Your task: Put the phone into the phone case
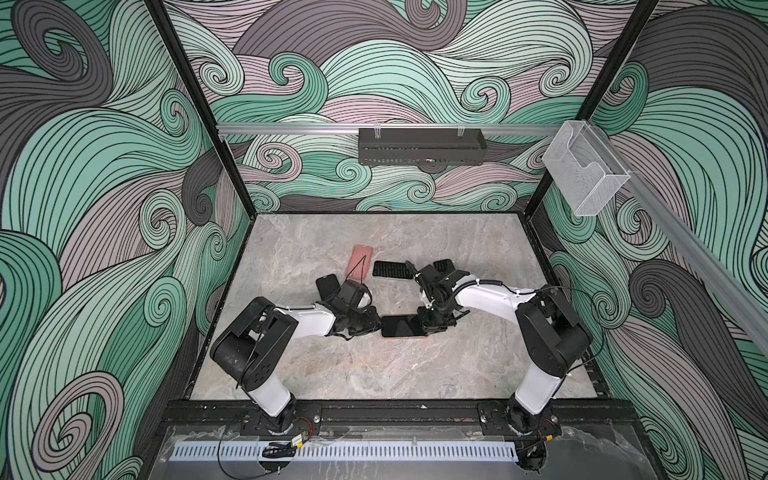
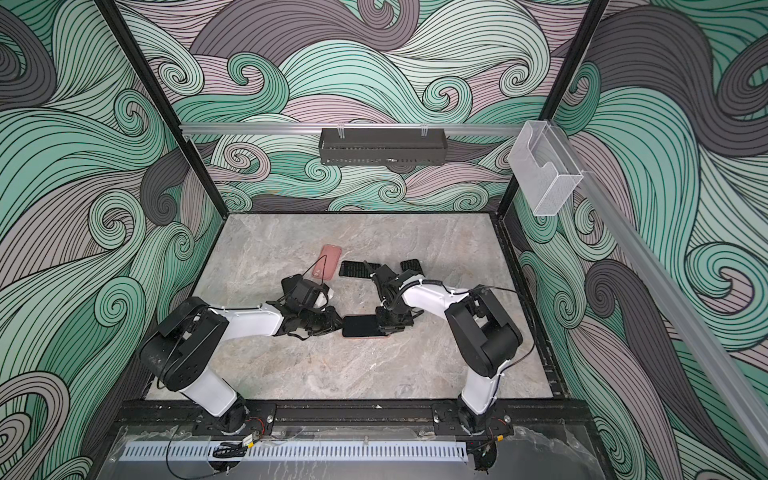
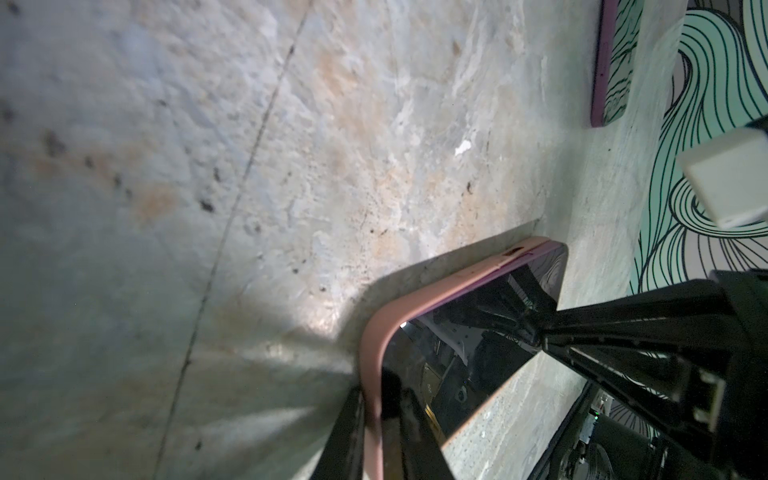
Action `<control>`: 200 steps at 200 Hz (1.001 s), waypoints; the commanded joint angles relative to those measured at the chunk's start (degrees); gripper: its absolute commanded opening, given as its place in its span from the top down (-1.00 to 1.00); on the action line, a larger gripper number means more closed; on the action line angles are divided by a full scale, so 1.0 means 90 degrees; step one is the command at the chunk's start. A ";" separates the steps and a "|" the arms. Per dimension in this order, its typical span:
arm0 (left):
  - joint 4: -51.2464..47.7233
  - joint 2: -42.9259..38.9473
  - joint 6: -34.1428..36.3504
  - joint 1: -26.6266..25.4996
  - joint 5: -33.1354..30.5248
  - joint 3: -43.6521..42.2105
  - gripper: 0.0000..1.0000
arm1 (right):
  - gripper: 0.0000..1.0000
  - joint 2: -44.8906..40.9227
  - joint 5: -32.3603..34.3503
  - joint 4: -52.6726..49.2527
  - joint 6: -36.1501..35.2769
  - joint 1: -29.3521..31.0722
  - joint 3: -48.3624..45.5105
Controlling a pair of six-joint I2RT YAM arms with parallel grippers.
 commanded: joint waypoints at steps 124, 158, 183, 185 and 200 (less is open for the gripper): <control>-0.0918 -0.0154 -0.0007 -0.0138 -0.0405 -0.0420 0.62 | 0.67 0.0860 -0.0011 0.1066 -0.0106 0.0639 -0.0464; -0.0982 -0.0182 0.0003 -0.0140 -0.0439 -0.0366 0.62 | 0.63 0.0332 0.0048 0.0648 -0.0236 0.0614 -0.0079; -0.1037 -0.0172 0.0032 -0.0134 -0.0473 -0.0288 0.62 | 0.60 0.0028 0.0088 0.0372 -0.0329 0.0537 0.0150; -0.1033 -0.0176 0.0032 -0.0134 -0.0477 -0.0279 0.62 | 0.60 0.0010 0.0093 0.0352 -0.0339 0.0533 0.0165; -0.1076 -0.0174 0.0051 -0.0135 -0.0487 -0.0208 0.61 | 0.59 -0.0141 0.0104 0.0205 -0.0393 0.0457 0.0255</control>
